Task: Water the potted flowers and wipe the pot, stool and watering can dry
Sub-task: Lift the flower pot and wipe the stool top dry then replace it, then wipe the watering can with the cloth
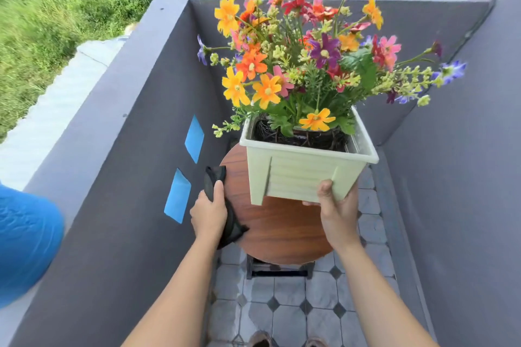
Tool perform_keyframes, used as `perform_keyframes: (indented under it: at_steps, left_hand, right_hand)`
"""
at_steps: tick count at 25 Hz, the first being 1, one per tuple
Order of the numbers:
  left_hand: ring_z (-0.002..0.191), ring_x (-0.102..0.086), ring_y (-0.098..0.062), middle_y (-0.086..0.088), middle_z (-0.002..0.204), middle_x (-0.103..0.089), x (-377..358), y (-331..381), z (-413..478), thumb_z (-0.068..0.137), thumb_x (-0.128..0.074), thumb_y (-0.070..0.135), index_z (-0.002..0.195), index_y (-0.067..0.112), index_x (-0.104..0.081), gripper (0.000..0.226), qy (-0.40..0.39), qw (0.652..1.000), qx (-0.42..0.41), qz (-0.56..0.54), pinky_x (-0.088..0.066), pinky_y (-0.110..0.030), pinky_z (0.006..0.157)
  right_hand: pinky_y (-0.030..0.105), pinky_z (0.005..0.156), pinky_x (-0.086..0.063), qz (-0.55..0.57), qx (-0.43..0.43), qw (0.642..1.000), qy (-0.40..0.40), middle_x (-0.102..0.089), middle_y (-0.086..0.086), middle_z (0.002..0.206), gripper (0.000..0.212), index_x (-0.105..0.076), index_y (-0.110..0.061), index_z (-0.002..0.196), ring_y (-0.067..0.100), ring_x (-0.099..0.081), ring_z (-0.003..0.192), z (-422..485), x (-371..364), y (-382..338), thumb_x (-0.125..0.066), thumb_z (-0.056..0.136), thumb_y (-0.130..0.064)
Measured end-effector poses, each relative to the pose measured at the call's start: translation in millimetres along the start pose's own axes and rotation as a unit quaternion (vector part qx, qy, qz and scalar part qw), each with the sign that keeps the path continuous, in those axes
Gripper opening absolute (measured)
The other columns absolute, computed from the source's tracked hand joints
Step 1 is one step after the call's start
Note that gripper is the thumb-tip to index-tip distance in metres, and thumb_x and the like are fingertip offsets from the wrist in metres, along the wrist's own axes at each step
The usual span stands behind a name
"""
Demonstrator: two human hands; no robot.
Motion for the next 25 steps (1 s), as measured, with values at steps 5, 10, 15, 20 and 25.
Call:
perform_keyframes:
  at_steps: [5,10,15,20,25]
  left_hand:
    - [0.102,-0.051,-0.025,-0.008,0.113,-0.058,-2.1,-3.6,13.0,0.093,-0.036,0.054,0.114,0.006,-0.056,0.056,-0.066,0.994,-0.015,-0.082,-0.037,-0.032,0.083]
    - [0.112,-0.052,-0.025,-0.008,0.122,-0.059,-2.3,2.6,14.1,0.091,-0.042,0.054,0.124,0.008,-0.056,0.058,-0.081,0.991,-0.049,-0.090,-0.039,-0.032,0.090]
    - [0.119,-0.051,-0.030,-0.010,0.124,-0.060,-5.3,4.5,21.2,0.081,-0.039,0.067,0.123,0.011,-0.057,0.072,-0.093,0.991,-0.058,-0.071,-0.041,-0.048,0.103]
    - [0.104,-0.059,-0.027,-0.008,0.109,-0.065,-8.0,3.3,23.0,0.083,-0.043,0.063,0.106,0.012,-0.062,0.059,-0.094,0.990,-0.045,-0.097,-0.047,-0.039,0.090]
    - [0.098,-0.057,-0.033,-0.007,0.096,-0.057,-7.5,6.9,23.1,0.090,-0.045,0.047,0.110,0.002,-0.058,0.050,-0.086,0.992,-0.030,-0.088,-0.039,-0.032,0.071]
  right_hand:
    - [0.028,0.049,-0.058,0.010,-0.027,1.000,0.005,-0.062,0.004,0.103,0.087,-0.050,-0.011,0.117,0.009,-0.069,0.090,-20.3,-2.6,20.6,-0.064,0.061,-0.076]
    - [0.039,0.061,-0.060,-0.032,-0.028,0.999,0.015,-0.065,-0.006,0.101,0.063,-0.052,-0.031,0.108,0.017,-0.069,0.095,-24.9,-0.5,24.4,-0.064,0.065,-0.074]
    - [0.014,0.073,-0.052,-0.106,0.022,0.991,0.074,-0.068,-0.025,0.095,0.046,-0.048,-0.048,0.104,-0.006,-0.063,0.090,-26.7,11.7,-3.6,-0.067,0.066,-0.064]
    - [0.009,0.062,-0.050,-0.166,0.030,0.980,0.109,-0.070,0.007,0.095,0.039,-0.052,-0.039,0.093,0.016,-0.068,0.083,-33.0,30.7,-2.2,-0.070,0.066,-0.061]
    - [0.022,0.065,-0.053,-0.186,-0.001,0.977,0.101,-0.069,0.002,0.090,0.033,-0.050,-0.041,0.081,0.009,-0.065,0.080,-40.6,27.5,3.7,-0.079,0.066,-0.048]
Point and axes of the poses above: each hand's wrist, its own z-axis towards the middle knuckle, its own x-axis out of the back of the hand, y = z × x, the point moved 10 cm from there along z, towards the middle knuckle
